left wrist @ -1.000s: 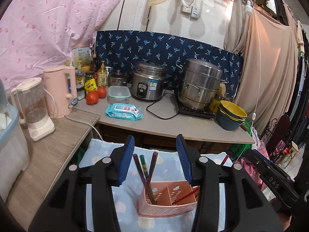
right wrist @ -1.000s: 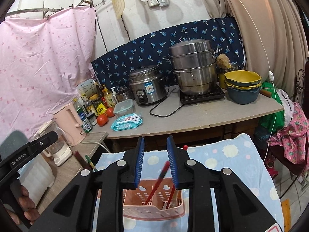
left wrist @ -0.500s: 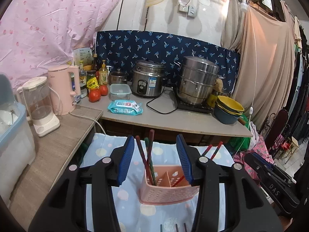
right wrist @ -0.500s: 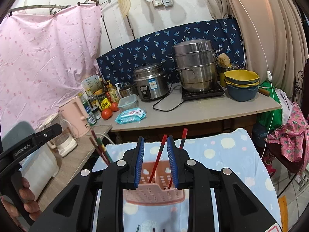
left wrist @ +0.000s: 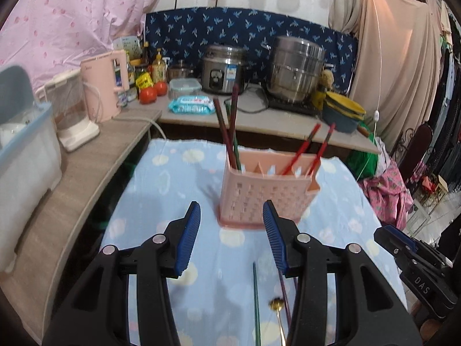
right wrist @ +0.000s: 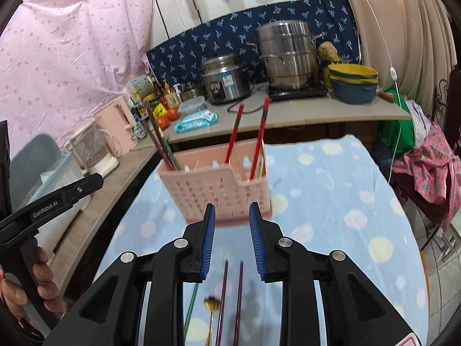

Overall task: Organize utensils
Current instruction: 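Move both open tools back down to the remaining utensils, then grasp the green chopstick with the left tool while the right tool grasps a dark-red chopstick, then lift both chopsticks and carry them toward the pink basket, then lower both chopsticks into the pink basket and open both tools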

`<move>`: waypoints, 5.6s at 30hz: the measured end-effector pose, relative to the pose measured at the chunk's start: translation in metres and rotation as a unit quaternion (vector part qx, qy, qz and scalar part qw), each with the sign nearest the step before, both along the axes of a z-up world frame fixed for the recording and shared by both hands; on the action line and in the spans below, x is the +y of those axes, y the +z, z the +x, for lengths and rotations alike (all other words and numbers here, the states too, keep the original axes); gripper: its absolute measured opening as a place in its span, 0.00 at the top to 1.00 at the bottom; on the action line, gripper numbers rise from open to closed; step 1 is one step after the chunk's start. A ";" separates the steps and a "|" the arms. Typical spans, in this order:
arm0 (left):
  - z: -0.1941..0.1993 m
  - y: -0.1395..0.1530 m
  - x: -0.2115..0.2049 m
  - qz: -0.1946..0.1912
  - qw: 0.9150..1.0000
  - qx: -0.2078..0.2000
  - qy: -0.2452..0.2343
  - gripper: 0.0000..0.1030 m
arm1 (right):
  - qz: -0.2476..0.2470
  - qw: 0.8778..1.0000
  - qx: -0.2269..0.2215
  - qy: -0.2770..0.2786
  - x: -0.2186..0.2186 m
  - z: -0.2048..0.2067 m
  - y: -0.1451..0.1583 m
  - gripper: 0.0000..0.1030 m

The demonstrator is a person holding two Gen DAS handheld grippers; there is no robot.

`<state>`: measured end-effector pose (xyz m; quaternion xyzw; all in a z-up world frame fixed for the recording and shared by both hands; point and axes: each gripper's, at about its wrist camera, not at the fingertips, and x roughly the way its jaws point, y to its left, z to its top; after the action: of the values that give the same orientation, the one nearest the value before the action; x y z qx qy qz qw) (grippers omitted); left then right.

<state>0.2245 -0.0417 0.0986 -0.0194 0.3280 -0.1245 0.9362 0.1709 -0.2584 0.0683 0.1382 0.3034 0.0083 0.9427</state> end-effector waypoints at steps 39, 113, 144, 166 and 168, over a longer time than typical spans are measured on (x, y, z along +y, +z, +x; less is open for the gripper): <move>-0.120 -0.167 -0.006 0.053 0.980 0.184 -0.047 0.57 | -0.028 0.983 0.174 0.050 0.062 -0.108 -0.156 0.78; -0.104 -0.037 0.014 -0.021 0.998 0.051 -0.044 0.93 | 0.012 1.000 0.014 -0.011 0.001 -0.107 -0.016 0.93; 0.030 0.118 -0.017 -0.072 0.990 -0.117 -0.030 0.93 | 0.049 0.988 -0.148 -0.010 -0.036 0.037 0.121 0.93; 0.117 0.096 -0.037 -0.052 0.992 -0.112 -0.015 0.93 | 0.055 0.991 -0.121 -0.034 -0.046 0.140 0.090 0.93; 0.121 0.089 -0.037 -0.049 0.993 -0.106 -0.013 0.93 | 0.056 0.992 -0.111 -0.036 -0.046 0.144 0.080 0.93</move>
<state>0.3458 -0.0788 0.1873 -0.0476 0.2205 -0.1535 0.9621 0.3146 -0.3042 0.1484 0.1996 0.1904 0.0068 0.9612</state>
